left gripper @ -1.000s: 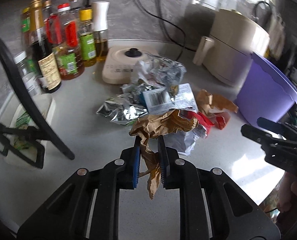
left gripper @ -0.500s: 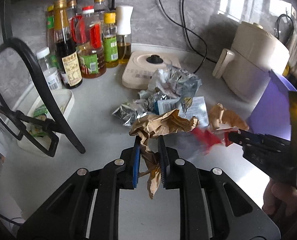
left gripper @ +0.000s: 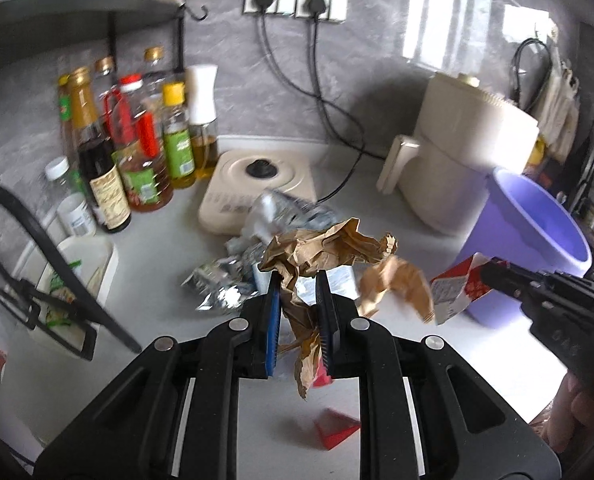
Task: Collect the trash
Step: 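Grasp the red-and-white wrapper with the right tool while the left lifts the brown paper, then carry both items over the purple bucket and open both tools to drop them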
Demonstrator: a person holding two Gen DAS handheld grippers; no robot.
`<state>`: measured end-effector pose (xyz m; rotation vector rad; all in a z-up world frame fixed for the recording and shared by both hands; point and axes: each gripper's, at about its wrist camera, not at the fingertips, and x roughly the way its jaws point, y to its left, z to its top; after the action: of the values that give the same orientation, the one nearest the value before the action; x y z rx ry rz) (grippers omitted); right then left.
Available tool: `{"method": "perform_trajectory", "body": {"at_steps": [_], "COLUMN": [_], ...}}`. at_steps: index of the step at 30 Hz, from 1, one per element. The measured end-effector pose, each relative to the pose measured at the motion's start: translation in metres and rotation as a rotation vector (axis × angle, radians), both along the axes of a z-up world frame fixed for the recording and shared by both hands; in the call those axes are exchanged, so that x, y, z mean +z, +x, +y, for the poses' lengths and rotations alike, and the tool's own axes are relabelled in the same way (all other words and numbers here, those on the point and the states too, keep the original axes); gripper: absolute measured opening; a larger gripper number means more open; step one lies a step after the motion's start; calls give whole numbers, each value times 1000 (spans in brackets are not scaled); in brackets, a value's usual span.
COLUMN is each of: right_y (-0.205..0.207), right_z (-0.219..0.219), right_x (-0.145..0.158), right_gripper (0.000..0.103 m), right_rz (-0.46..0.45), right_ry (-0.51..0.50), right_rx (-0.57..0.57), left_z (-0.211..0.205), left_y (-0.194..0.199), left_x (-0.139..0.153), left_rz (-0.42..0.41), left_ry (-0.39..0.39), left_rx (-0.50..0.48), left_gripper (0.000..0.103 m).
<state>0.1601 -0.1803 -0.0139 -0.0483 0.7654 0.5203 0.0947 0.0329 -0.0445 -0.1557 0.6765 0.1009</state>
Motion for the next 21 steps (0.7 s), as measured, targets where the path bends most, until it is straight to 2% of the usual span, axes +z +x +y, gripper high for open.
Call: {"method": "perform_trajectory", "body": {"at_steps": [12,21], "right_y": [-6,-5], "right_z": [-73,-132], "right_x": [65,75], "right_gripper": [6,6], "right_rz": [-135,-177], "right_ry": [76,67], "right_rx": [-173,-304], "left_z": [-53,-108], "left_y": [17,32], "left_x": [36,52], "left_rz": [-75,-123], "left_ry": [-5,-4], "left_rx": [-142,-260], "left_gripper": [17,17]}}
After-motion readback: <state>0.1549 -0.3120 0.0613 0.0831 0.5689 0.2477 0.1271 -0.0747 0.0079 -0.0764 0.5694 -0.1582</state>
